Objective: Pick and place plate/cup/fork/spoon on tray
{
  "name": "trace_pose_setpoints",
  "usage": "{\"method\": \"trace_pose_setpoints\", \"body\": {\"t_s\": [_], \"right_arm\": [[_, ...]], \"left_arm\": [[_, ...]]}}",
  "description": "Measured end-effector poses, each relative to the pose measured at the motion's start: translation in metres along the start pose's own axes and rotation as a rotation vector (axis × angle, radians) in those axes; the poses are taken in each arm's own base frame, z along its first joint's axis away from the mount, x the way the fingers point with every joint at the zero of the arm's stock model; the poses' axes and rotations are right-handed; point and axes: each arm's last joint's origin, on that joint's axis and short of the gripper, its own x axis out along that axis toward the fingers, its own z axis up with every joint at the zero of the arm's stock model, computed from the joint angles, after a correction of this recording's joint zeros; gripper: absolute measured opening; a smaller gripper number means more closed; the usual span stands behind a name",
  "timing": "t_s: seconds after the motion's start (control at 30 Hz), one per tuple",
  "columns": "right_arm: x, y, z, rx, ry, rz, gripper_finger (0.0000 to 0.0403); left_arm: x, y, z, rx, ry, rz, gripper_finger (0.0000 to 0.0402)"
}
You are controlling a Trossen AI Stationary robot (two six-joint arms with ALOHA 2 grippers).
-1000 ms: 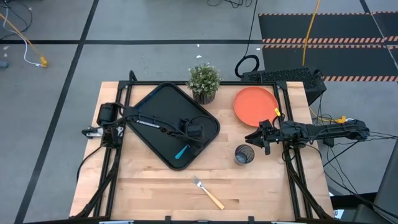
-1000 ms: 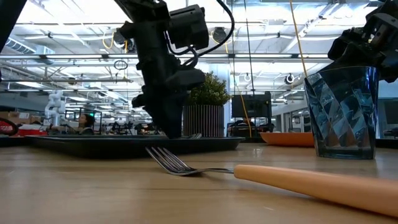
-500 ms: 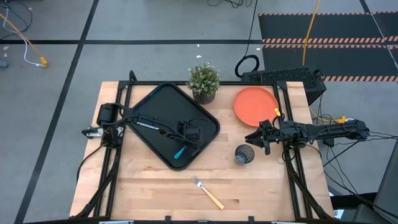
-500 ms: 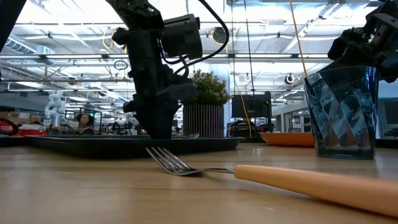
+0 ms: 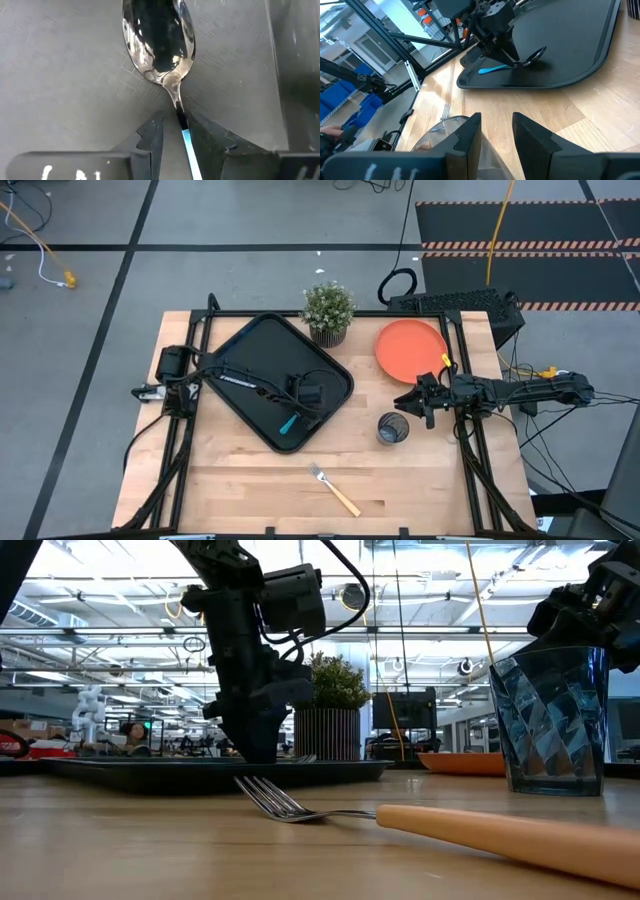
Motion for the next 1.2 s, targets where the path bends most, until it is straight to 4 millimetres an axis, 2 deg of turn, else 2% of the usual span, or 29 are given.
{"method": "trace_pose_setpoints", "body": {"t_s": [1.2], "right_arm": [[0.0000,0.0001,0.0001,-0.003,-0.001,0.000,0.0105]], "left_arm": [[0.0003,0.0053,-0.0003,0.280,0.011,0.057,0.0097]]}}
